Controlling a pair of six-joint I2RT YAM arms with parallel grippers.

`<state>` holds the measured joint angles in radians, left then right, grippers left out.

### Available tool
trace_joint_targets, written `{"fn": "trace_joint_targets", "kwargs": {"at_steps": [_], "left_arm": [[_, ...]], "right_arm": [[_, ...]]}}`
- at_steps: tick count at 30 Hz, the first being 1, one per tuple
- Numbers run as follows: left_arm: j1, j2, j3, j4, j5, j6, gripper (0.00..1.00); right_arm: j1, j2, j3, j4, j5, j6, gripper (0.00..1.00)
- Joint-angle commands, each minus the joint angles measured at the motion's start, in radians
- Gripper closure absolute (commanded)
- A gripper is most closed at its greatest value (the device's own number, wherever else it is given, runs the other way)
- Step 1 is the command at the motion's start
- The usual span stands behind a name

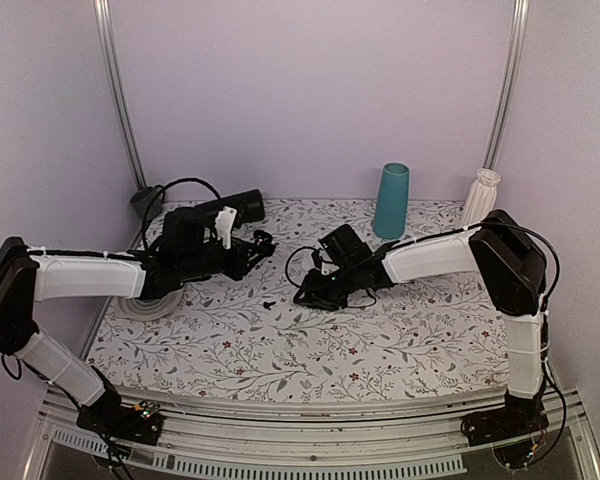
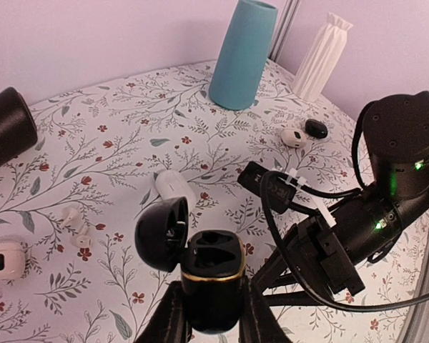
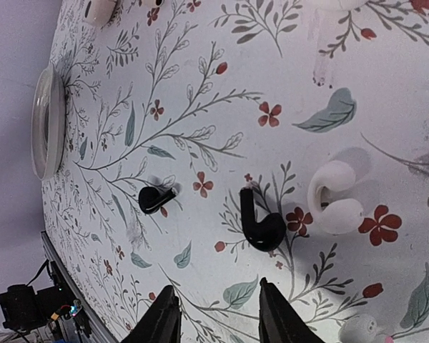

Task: Insert the wireless bluetooth earbuds into the charging case
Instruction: Pick up the left earbud from the center of the board.

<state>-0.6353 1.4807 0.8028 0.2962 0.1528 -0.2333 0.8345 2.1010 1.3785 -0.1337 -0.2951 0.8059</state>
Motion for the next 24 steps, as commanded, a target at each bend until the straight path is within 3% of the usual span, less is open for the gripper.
{"fn": "trace_joint_targets", "kwargs": {"at_steps": [1, 16, 24], "left_arm": [[0.014, -0.025, -0.013, 0.033, 0.020, -0.003, 1.00], [0.016, -0.039, -0.010, 0.032, 0.016, -0.001, 1.00], [0.017, -0.037, -0.009, 0.030, 0.020, -0.001, 1.00]], "right_arm": [[-0.026, 0.033, 0.001, 0.044, -0.016, 0.029, 0.62], [-0.036, 0.082, 0.059, 0.039, -0.022, 0.032, 0.59], [-0.031, 0.085, 0.108, -0.035, 0.092, -0.069, 0.56]]}}
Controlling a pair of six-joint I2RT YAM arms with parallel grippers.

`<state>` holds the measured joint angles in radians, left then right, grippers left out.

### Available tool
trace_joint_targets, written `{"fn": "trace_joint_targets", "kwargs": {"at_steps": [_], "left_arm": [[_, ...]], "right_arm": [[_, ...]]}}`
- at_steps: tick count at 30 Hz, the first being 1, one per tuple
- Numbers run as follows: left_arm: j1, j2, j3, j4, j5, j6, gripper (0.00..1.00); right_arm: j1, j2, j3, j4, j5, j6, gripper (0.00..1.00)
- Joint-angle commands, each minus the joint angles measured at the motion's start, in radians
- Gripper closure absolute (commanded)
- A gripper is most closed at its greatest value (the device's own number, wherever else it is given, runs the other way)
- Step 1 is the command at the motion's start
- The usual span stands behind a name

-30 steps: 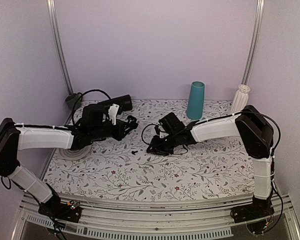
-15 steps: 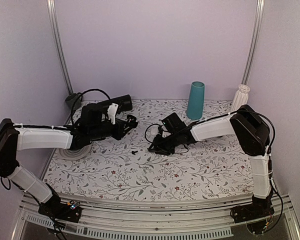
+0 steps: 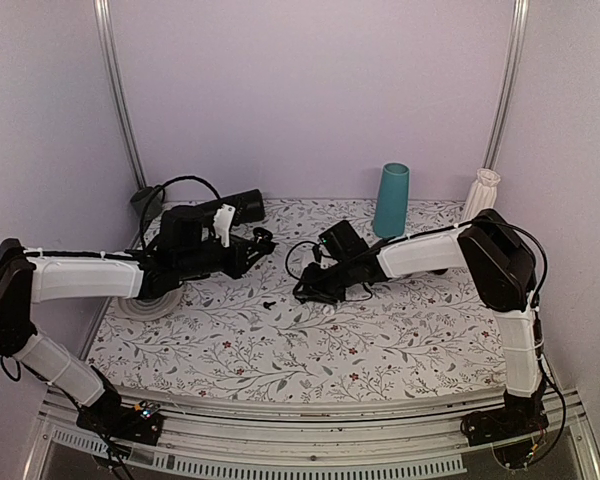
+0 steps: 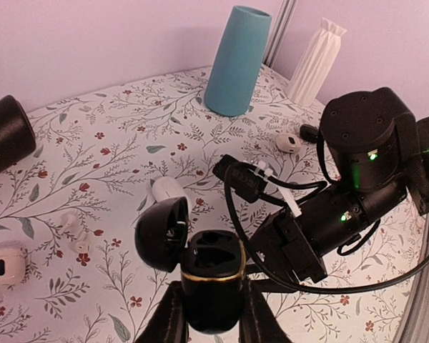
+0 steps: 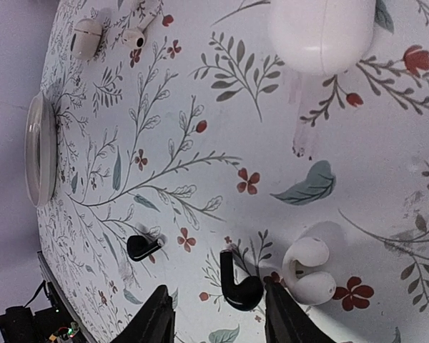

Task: Insert the wireless bluetooth earbuds into the charging case
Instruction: Pick up the left earbud from the center of the board.

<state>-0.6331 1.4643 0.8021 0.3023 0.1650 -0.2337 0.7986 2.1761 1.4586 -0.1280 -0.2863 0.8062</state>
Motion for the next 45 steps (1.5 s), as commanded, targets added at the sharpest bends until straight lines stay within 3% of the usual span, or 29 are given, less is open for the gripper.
{"fn": "trace_joint_targets", "kwargs": {"at_steps": [1, 21, 35, 45], "left_arm": [[0.015, -0.020, -0.006, 0.024, 0.010, -0.001, 1.00], [0.015, 0.000, 0.012, 0.018, 0.019, -0.008, 1.00], [0.015, 0.011, 0.031, 0.010, 0.025, -0.014, 1.00], [0.015, 0.008, 0.029, 0.010, 0.030, -0.023, 1.00]], "right_arm": [[0.004, 0.010, 0.028, -0.045, 0.090, -0.083, 0.55], [0.035, 0.002, -0.055, 0.090, -0.002, -0.406, 0.50], [0.062, -0.003, -0.036, 0.001, 0.160, -0.523, 0.51], [0.063, -0.072, -0.158, 0.065, 0.240, -0.671, 0.51]]}}
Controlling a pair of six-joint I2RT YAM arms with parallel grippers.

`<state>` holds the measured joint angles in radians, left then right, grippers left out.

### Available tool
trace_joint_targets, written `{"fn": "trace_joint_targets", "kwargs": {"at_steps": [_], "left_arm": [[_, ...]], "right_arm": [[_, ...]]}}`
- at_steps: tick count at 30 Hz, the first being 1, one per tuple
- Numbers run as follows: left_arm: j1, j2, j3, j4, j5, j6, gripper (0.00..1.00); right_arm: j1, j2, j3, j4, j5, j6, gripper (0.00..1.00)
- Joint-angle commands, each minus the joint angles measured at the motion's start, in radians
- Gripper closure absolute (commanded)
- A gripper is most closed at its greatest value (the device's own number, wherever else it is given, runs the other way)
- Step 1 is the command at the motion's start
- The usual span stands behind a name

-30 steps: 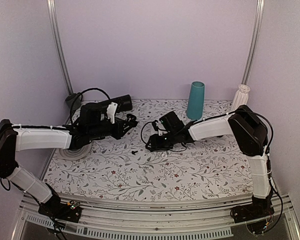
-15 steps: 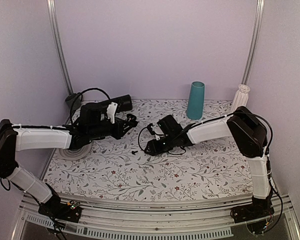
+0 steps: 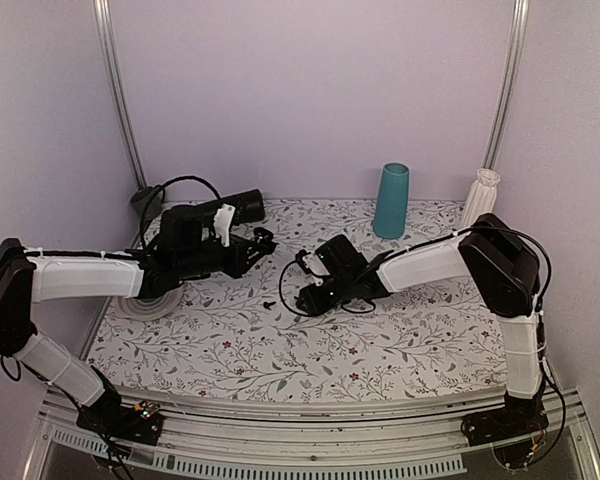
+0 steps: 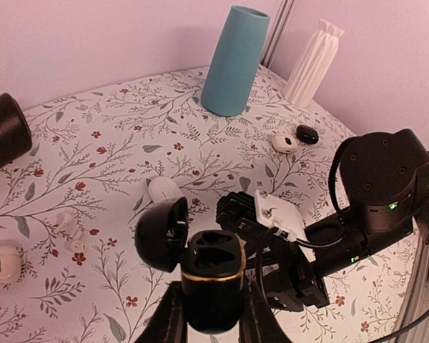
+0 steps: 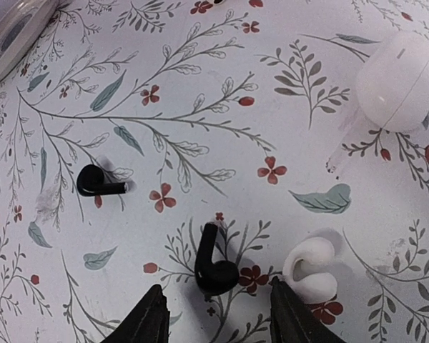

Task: Insert the wireless bluetooth earbuds into the charging case
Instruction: Pick up the left earbud from the center of the board.

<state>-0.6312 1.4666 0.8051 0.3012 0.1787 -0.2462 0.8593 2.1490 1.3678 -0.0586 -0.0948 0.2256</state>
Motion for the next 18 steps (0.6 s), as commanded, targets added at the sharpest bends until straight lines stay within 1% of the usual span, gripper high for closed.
{"fn": "trace_joint_targets", "kwargs": {"at_steps": [1, 5, 10, 14, 18], "left_arm": [[0.013, 0.006, 0.026, 0.012, 0.017, -0.011, 1.00], [0.013, 0.002, 0.023, 0.012, 0.015, -0.015, 1.00], [0.013, -0.004, 0.019, 0.012, 0.012, -0.014, 1.00], [0.013, -0.012, 0.011, 0.015, 0.004, -0.017, 1.00], [0.013, -0.018, 0.002, 0.021, 0.004, -0.024, 1.00]], "right_arm": [[0.003, -0.054, -0.083, 0.004, 0.053, -0.112, 0.51], [0.004, -0.088, -0.138, 0.071, 0.058, -0.186, 0.50], [0.012, -0.103, -0.183, 0.153, 0.058, -0.284, 0.53], [0.017, -0.081, -0.173, 0.183, 0.075, -0.333, 0.54], [0.025, -0.052, -0.167, 0.195, 0.088, -0.369, 0.57]]}}
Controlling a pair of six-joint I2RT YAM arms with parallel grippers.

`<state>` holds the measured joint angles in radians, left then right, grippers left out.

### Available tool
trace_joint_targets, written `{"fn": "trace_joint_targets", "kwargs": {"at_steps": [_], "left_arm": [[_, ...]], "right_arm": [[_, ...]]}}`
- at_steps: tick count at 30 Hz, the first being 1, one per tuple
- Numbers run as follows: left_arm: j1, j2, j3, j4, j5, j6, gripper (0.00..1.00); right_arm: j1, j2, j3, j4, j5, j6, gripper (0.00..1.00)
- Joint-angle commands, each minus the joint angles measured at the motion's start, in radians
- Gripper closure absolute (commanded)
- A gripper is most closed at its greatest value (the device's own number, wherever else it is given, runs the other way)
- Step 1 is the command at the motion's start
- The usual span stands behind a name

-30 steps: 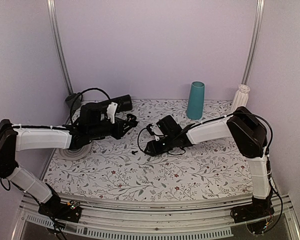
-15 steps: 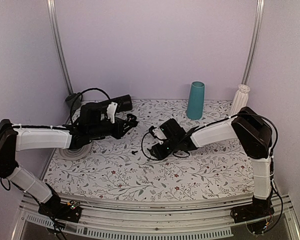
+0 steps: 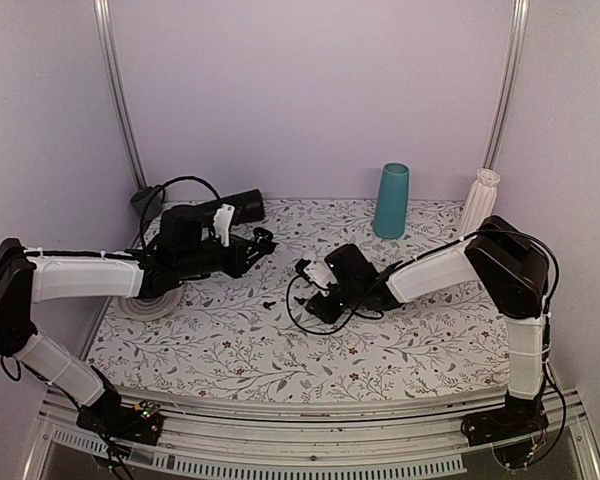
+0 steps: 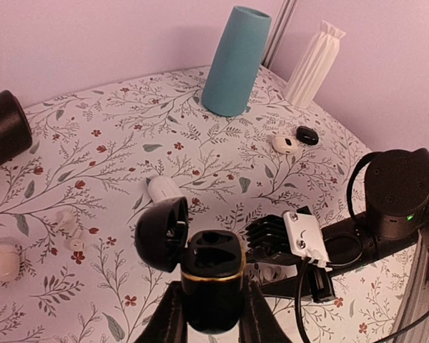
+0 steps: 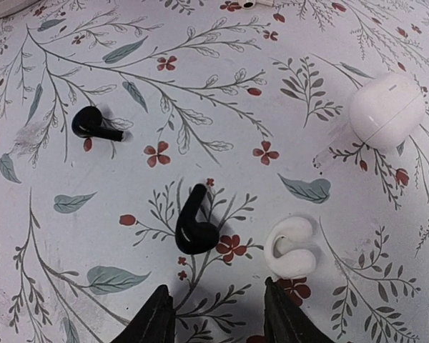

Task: Insert the wireless bluetooth earbuds into the charging case
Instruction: Pick up the left earbud from the center of the board.

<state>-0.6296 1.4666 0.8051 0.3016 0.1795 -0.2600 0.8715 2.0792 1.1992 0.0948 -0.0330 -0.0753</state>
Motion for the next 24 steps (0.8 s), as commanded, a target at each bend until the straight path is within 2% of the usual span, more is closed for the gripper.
{"fn": "trace_joint_targets", "kwargs": {"at_steps": [1, 11, 24], "left_arm": [[0.012, -0.020, 0.000, 0.019, 0.003, -0.010, 1.00], [0.011, -0.039, -0.014, 0.028, -0.008, -0.011, 1.00], [0.011, -0.057, -0.029, 0.039, -0.020, -0.012, 1.00]], "right_arm": [[0.015, 0.021, 0.001, 0.044, 0.027, -0.074, 0.58], [0.032, -0.004, -0.018, 0.026, -0.046, -0.086, 0.60], [-0.002, 0.079, 0.055, 0.027, -0.027, -0.152, 0.62]]}}
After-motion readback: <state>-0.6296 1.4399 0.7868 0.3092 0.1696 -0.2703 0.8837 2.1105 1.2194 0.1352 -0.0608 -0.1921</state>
